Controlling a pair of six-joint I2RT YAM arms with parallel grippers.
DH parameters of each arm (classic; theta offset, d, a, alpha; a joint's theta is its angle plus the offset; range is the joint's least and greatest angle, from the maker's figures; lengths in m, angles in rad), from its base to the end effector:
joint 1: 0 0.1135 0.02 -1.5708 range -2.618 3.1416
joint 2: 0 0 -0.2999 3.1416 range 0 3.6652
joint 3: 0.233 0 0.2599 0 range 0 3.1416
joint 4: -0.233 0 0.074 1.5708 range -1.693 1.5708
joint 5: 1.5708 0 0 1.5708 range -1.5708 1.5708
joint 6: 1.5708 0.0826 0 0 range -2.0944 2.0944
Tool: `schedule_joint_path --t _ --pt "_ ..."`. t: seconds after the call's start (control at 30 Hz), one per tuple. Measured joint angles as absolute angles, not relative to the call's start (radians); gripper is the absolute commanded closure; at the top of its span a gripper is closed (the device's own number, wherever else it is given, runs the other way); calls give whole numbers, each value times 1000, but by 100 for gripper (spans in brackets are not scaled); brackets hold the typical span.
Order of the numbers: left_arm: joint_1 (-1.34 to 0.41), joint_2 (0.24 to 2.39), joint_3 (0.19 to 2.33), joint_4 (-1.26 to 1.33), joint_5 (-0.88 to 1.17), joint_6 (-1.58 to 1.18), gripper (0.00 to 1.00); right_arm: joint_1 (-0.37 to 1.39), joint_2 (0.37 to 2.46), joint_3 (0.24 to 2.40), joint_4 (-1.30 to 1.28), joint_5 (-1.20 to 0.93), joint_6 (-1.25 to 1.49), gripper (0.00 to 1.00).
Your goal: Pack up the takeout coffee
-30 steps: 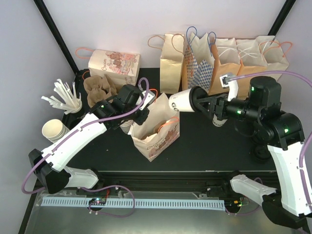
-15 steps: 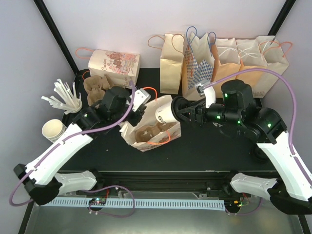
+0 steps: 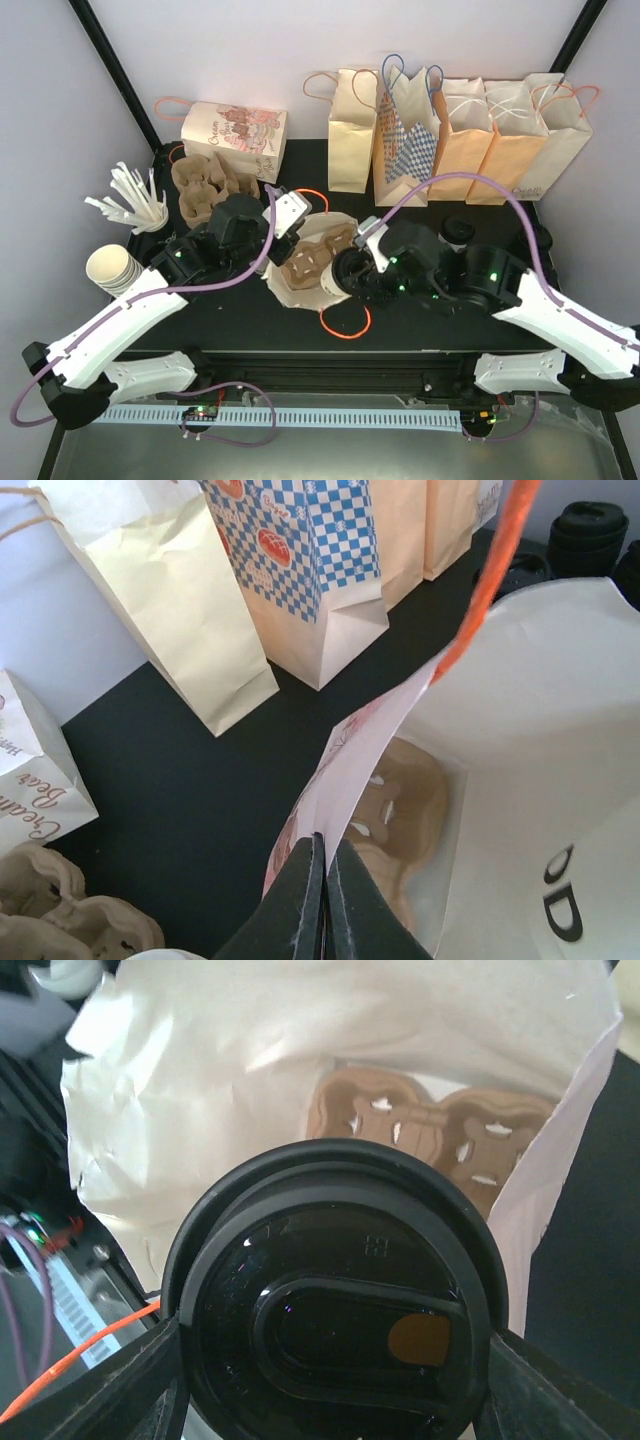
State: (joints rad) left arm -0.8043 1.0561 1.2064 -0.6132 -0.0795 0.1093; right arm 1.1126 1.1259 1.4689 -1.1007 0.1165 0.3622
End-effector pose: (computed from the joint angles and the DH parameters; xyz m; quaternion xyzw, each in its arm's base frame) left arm 0.1804 -0.1779 0.4019 0.3561 0.7719 -0.1472 0.5057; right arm 0.1069 0.1951 0.4185 -0.3146 0.8616 0.2258 0.3282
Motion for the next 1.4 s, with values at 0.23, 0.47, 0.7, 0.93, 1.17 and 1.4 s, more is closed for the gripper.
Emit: schedule_joint_path --t 0.23,0.47,0.7,0.93,1.17,1.4 --pt "-832 1052 1095 -519 -90 101 98 1269 1188 1352 -1128 286 424 53" --pt "-906 987 984 -421 -86 101 99 1359 1142 1153 -1049 405 514 53" --pt "-956 934 913 -387 -77 88 98 1497 1071 1011 -949 576 592 54" --pt "-964 933 911 -385 -59 49 98 1572 1062 979 -836 807 638 54" --pt "-964 960 936 -398 -42 -7 98 1592 1046 941 -713 956 615 54" --pt "-965 1047 1021 -434 -27 -73 99 1609 1069 936 -598 966 555 54"
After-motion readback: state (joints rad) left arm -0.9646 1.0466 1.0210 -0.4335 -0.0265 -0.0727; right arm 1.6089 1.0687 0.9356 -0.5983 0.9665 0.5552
